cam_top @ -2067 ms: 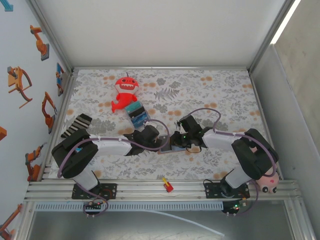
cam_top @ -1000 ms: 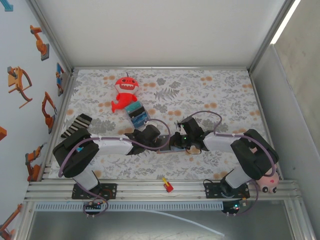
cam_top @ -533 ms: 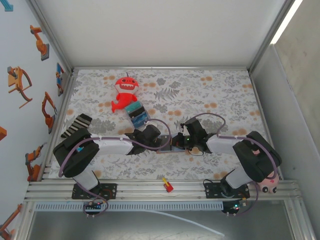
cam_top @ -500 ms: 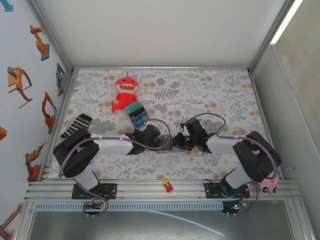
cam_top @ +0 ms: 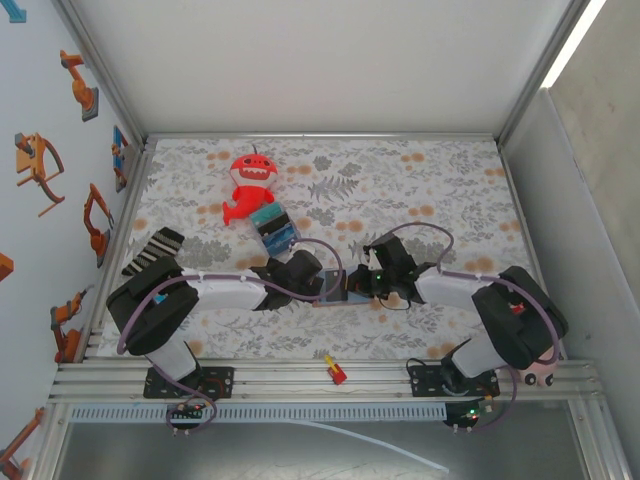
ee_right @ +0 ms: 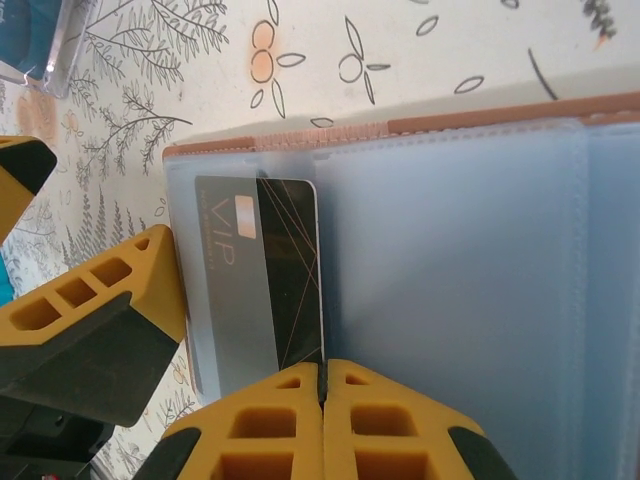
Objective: Take the credit cards out of the card holder
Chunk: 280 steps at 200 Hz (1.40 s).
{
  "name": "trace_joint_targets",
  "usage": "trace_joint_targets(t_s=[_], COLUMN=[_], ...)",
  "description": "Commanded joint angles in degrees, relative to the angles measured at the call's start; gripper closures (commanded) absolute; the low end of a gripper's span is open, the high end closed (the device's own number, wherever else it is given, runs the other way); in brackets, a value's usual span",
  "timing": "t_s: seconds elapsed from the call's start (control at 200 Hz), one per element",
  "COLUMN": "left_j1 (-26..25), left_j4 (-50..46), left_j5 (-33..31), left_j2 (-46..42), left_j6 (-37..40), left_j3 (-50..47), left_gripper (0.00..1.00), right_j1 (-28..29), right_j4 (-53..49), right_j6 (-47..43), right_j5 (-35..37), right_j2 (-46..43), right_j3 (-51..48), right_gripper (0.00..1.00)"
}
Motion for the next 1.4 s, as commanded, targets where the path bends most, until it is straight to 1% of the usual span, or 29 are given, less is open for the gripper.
trace_joint_targets(t_s=[0.0, 0.245, 0.341, 0.586, 0.731, 1.117, 1.277, 1.397], left_j1=[-0.01, -1.34, -2.01, -3.06, -3.30, -3.36, -3.41, -3.42], left_j4=[-3.99, -5.00, -4.73, -3.40, -3.92, -6.38, -6.19, -6.13], left_j5=[-2.12, -1.94, -1.63, 0.15, 0.11, -1.05, -0.91, -0.69], left_j2=[-0.81, -4.97, -5.24, 0.58, 3.43, 4.95, 5.43, 5.83], left_j6=[2.09, 3.96, 4.83, 6.63, 7.03, 7.10, 7.04, 6.84], left_j3=[1.46, 3.55, 4.59, 7.29, 8.57, 7.55, 7.62, 8.06], left_gripper=[0.03, 0.03, 0.03, 0.03, 0.03, 0.03, 0.03, 0.03], right_j1=[-0.31, -0.31, -0.31, -0.31, -0.37, -1.80, -1.80, -1.83], right_j4=[-4.78, -3.68, -3.25, -2.47, -1.07, -1.27, 4.28, 10.36], right_j6=[-2.59, -2.05, -1.79, -1.39, -0.49, -0.64, 1.48, 3.61], right_j5=[2.25, 1.82, 1.66, 1.13, 0.68, 1.01, -2.42, -4.78], right_j2=[-1.84, -2.03, -2.02, -1.68, -1.63, -3.08, -1.75, -0.64], right_j3=[1.63, 1.26, 1.22, 1.17, 0.40, -0.87, -2.00, -3.55], right_gripper=[1.00, 1.00, 1.00, 0.99, 1.00, 1.00, 0.90, 0.84])
